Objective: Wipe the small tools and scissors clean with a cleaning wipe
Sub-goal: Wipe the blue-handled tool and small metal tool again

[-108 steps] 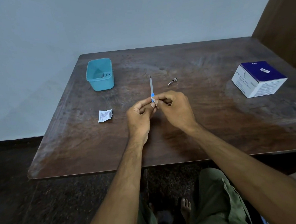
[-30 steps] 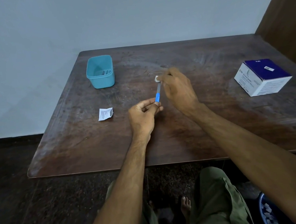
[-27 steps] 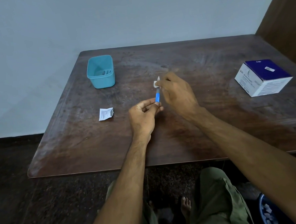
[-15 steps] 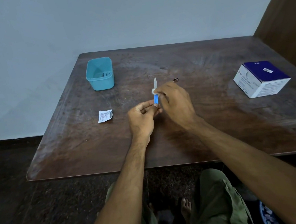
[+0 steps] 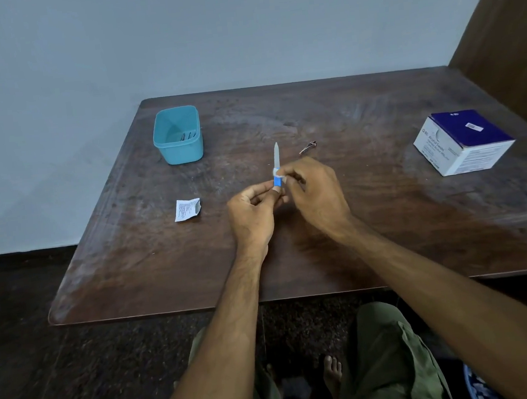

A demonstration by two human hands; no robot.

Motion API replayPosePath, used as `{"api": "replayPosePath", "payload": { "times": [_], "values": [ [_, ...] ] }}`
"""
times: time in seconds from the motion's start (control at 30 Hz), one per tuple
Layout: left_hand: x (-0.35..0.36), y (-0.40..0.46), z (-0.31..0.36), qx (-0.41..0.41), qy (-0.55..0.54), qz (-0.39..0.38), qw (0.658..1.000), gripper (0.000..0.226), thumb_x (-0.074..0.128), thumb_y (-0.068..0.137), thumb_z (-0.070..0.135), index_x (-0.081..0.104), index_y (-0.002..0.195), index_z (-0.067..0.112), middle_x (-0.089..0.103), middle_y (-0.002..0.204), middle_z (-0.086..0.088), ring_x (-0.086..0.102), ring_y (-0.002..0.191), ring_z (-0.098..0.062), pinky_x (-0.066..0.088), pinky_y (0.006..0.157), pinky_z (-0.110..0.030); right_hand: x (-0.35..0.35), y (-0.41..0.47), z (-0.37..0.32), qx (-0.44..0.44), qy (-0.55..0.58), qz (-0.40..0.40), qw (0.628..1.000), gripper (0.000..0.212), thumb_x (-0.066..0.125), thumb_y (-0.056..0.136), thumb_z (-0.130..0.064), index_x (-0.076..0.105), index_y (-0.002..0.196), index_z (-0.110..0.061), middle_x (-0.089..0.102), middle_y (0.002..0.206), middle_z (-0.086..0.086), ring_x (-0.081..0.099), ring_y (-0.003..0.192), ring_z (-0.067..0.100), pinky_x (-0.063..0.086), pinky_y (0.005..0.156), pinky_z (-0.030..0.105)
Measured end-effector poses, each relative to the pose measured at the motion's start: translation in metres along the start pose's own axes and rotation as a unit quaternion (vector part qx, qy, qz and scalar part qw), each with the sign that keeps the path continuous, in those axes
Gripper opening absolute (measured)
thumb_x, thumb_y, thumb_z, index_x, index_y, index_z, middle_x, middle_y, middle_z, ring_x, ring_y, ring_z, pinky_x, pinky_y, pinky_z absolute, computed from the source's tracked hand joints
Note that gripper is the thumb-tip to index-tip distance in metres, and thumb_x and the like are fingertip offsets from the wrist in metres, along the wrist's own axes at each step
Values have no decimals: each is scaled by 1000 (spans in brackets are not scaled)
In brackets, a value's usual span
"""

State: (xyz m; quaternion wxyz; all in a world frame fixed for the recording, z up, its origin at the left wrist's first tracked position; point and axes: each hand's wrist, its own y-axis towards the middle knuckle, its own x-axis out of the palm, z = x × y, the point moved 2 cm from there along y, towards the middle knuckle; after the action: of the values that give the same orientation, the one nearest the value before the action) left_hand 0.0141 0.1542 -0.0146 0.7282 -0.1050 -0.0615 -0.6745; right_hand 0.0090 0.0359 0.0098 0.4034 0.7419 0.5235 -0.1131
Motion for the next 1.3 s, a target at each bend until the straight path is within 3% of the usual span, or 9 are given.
{"api": "replayPosePath", "payload": {
  "times": [0.17,0.33,0.47,0.57,0.63,0.77,0.9,1.1,1.3],
  "values": [
    [0,-2,2,-1,7,6,1000,15,66,85,-5,71,87,9,74,74,-7,72,66,-15,58,69,-22,0,19,-4,14,-23,4,1000,25,53,87,-7,72,98,-18,67,95,-4,53,77,2,38,66,8],
    [-2,-1,0,8,1,16,1000,15,66,85,-5,70,84,9,73,69,3,69,63,-7,55,63,-17,4,-9,-5,-36,-41,-23,998,23,56,85,-4,72,99,-14,66,93,0,62,84,15,50,73,29],
    [1,-2,-1,13,19,10,1000,11,68,84,-3,71,87,7,74,75,-3,71,68,-13,59,70,-24,-1,-7,-4,-77,-114,-30,990,24,58,82,-9,72,99,-14,65,89,6,62,82,30,52,65,40],
    [1,-3,0,13,34,11,999,9,70,84,0,72,86,9,75,79,-8,73,71,-19,60,73,-28,-4,10,-9,-107,-179,-30,978,33,78,64,-4,74,96,-12,65,84,8,62,73,33,47,58,35],
    [0,-3,-2,16,50,21,998,13,71,83,1,72,82,14,75,75,-4,71,68,-14,59,70,-27,-1,13,-12,-137,-225,-20,965,35,84,56,-5,75,89,-12,63,77,7,60,65,31,42,55,28],
    [-1,1,-5,19,87,50,995,29,68,81,-1,69,68,25,70,63,8,66,61,-6,55,67,-29,9,-3,-13,-210,-307,-16,928,13,78,68,-13,70,79,-14,57,75,4,56,66,26,41,55,31],
    [1,1,-7,37,117,38,992,20,71,80,4,72,75,24,74,70,2,71,66,-12,57,68,-29,-1,9,-9,-229,-358,-19,905,18,75,61,-14,70,78,-14,60,77,4,58,68,26,43,58,30],
    [1,-2,-5,44,118,34,991,15,70,83,6,70,79,21,72,67,0,73,68,-16,57,69,-27,-13,40,-9,-202,-363,-22,909,21,78,56,-6,71,75,-12,60,77,6,59,70,28,45,58,28],
    [0,2,-7,41,121,44,991,16,72,80,7,72,78,23,73,72,2,71,69,-11,57,68,-29,3,12,-7,-251,-369,-39,894,15,63,64,-17,70,76,-13,60,79,5,57,67,26,42,58,31]
  ]
}}
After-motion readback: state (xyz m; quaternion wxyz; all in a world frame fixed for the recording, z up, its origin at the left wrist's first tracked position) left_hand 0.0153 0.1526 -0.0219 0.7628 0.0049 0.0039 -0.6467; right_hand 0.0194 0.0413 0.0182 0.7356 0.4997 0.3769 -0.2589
